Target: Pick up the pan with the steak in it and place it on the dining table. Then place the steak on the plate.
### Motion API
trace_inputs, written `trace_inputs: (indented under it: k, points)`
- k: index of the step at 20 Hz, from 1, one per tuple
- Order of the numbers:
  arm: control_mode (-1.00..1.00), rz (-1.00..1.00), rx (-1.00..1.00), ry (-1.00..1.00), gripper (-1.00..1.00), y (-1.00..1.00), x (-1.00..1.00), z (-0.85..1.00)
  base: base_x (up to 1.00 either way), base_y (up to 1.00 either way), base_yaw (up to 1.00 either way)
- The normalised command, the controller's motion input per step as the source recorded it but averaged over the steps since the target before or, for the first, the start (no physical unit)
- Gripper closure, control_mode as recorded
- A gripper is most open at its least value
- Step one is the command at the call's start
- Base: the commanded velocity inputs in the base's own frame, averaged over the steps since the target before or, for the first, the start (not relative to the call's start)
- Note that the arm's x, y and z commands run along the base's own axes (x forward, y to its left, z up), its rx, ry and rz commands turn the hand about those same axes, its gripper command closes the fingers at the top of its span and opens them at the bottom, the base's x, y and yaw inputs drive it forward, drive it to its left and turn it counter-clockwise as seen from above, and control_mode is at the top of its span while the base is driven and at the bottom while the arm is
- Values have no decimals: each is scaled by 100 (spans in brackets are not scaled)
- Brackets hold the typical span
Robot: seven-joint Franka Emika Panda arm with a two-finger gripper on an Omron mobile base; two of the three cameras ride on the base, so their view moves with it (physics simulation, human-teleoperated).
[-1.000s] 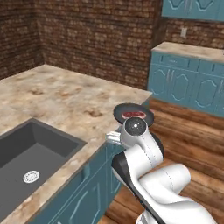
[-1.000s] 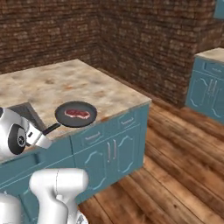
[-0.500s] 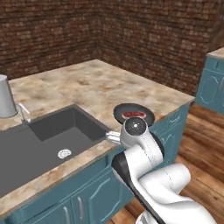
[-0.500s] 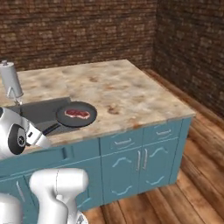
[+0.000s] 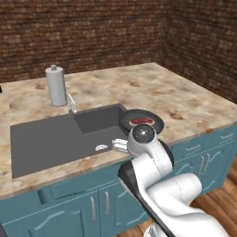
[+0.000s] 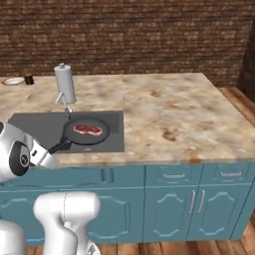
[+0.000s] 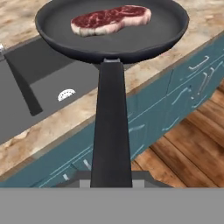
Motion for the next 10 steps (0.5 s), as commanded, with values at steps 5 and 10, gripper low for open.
trace_inputs:
  k: [5, 10]
  points:
    - [100, 0, 0, 0, 100, 0, 0, 0, -12, -3, 49]
    - [100, 0, 0, 0, 100, 0, 0, 0, -4, 0, 9]
